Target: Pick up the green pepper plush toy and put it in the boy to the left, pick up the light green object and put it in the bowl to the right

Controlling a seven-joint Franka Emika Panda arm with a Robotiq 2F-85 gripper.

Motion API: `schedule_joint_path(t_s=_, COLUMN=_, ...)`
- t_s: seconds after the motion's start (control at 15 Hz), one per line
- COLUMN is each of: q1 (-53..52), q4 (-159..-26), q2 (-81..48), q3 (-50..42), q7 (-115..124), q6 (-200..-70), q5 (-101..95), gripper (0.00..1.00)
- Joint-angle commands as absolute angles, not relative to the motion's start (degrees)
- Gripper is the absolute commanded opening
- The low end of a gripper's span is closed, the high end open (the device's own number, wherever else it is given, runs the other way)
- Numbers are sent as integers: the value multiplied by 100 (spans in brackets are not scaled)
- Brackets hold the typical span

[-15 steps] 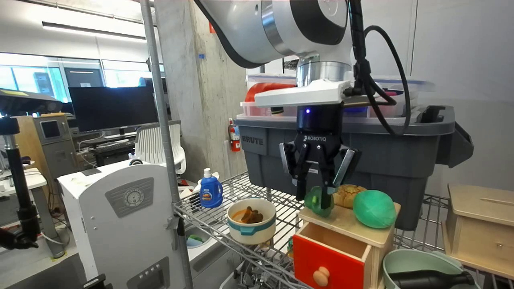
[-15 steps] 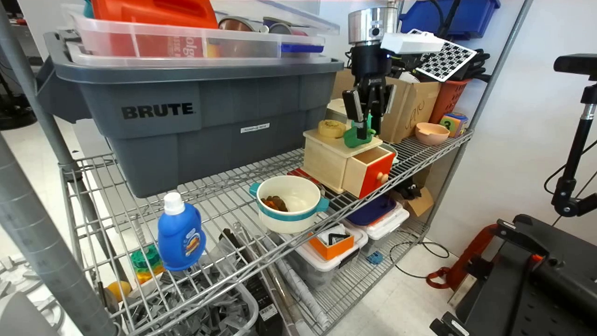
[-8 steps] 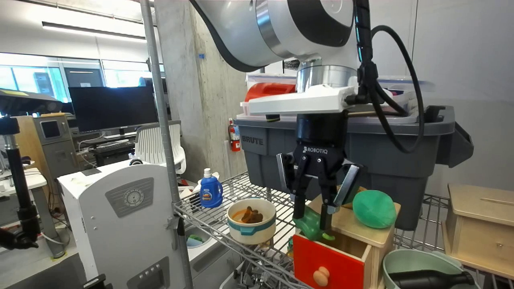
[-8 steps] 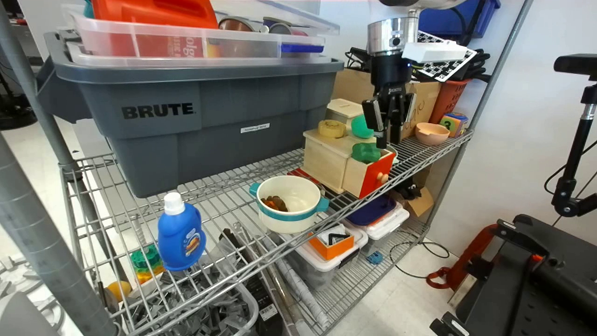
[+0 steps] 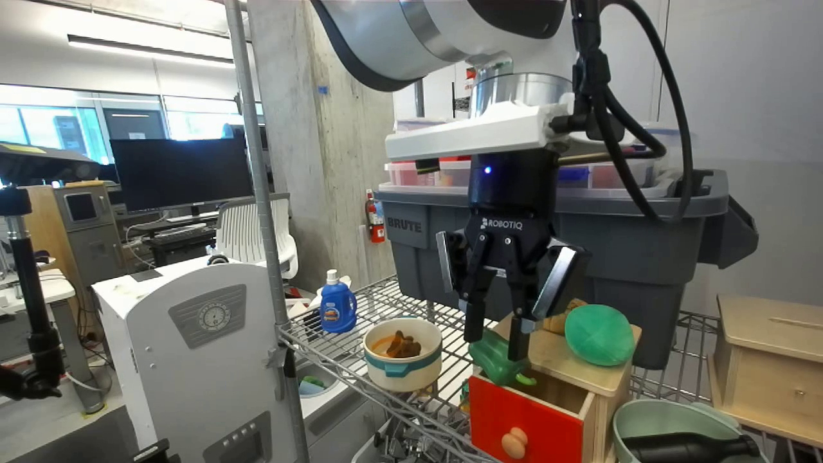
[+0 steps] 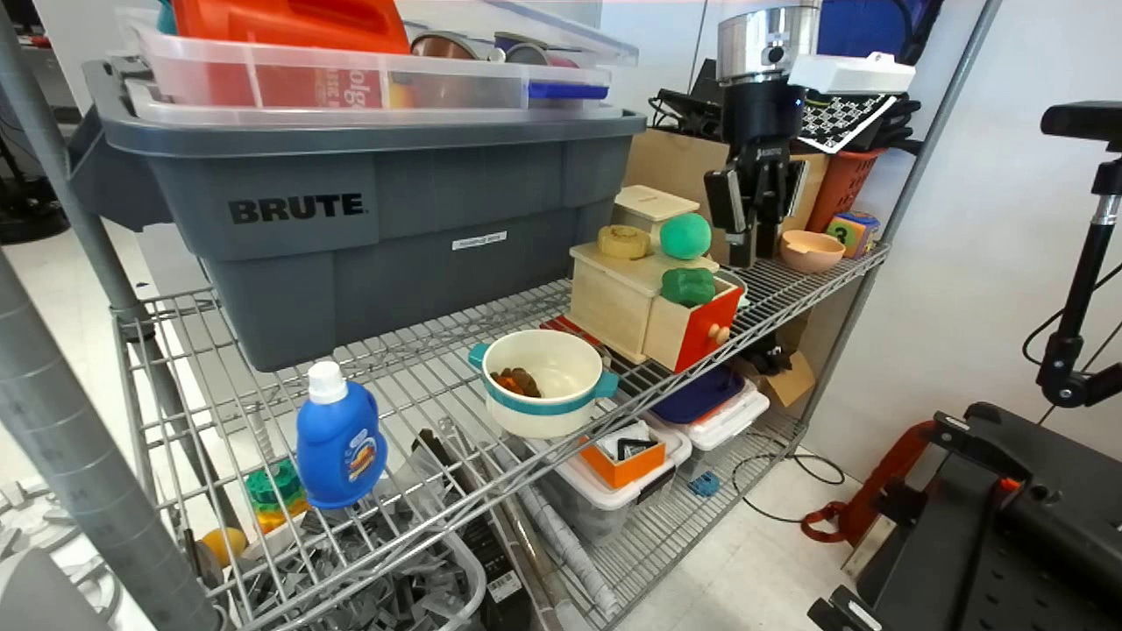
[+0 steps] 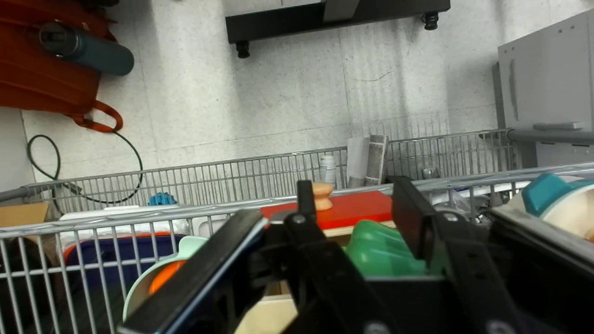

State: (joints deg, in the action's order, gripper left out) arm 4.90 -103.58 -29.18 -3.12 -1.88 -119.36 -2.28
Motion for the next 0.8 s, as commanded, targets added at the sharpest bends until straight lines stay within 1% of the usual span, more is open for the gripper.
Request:
schedule_joint_path(t_s=0.0, q1=449, q4=-10547, q2=-2637, q3=-307, q7=-121, q6=-11982, q5=-191, gripper=23)
schedule_joint_path(t_s=0.73, q1=230, q4=-10033, q2=-3042, q3=-214, q7=-104, q6=-11862, q5=-224, gripper=23)
